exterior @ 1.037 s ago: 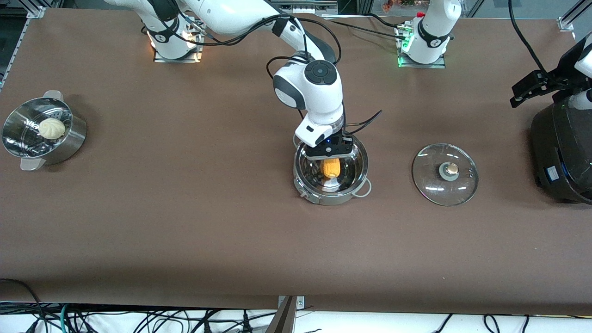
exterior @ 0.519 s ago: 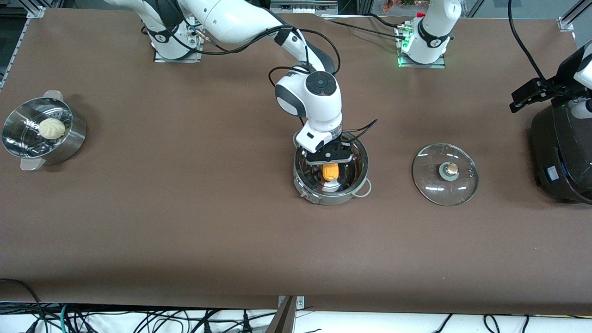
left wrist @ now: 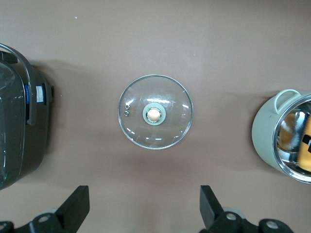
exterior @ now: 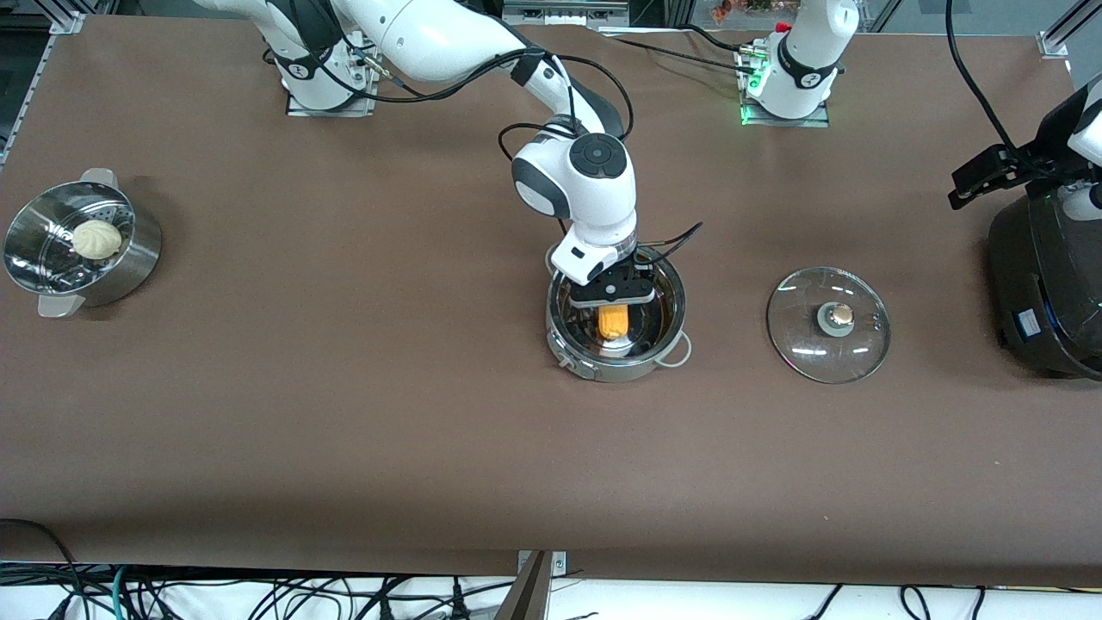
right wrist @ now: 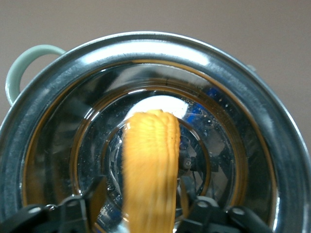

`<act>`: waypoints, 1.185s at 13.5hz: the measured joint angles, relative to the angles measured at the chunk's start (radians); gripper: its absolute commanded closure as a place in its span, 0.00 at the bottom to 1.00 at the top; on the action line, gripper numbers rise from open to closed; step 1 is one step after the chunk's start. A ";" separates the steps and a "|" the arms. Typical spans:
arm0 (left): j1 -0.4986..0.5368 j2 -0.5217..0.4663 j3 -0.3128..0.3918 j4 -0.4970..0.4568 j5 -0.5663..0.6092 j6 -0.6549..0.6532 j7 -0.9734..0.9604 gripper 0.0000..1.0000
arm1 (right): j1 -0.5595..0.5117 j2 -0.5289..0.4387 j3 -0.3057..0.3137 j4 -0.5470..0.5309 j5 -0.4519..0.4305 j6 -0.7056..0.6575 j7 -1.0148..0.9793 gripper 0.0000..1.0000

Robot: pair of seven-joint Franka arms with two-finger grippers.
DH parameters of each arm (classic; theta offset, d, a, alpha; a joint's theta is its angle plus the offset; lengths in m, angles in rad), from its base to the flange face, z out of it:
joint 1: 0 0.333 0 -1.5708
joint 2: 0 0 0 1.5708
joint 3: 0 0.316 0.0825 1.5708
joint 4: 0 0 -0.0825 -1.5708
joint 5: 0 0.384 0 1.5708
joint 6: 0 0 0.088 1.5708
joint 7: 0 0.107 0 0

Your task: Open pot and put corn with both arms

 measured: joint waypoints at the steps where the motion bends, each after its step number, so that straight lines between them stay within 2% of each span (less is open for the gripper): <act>1: 0.000 0.000 0.000 0.000 0.000 0.000 0.000 0.00 | 0.000 0.000 0.000 0.000 -0.004 0.000 0.000 0.00; 5: 0.000 0.000 0.000 0.000 0.000 -0.001 0.000 0.00 | 0.002 0.000 0.000 0.002 -0.008 -0.011 -0.001 0.00; 8: 0.000 0.000 0.000 0.000 0.000 -0.001 0.000 0.00 | 0.003 -0.014 0.000 0.028 -0.011 -0.095 -0.019 0.00; 12: 0.000 0.001 -0.002 0.001 0.000 -0.001 0.000 0.00 | -0.009 -0.094 -0.009 0.048 -0.011 -0.238 -0.110 0.00; 16: 0.000 0.001 -0.002 0.001 0.000 -0.001 0.000 0.00 | -0.088 -0.178 -0.015 0.051 0.025 -0.338 -0.261 0.00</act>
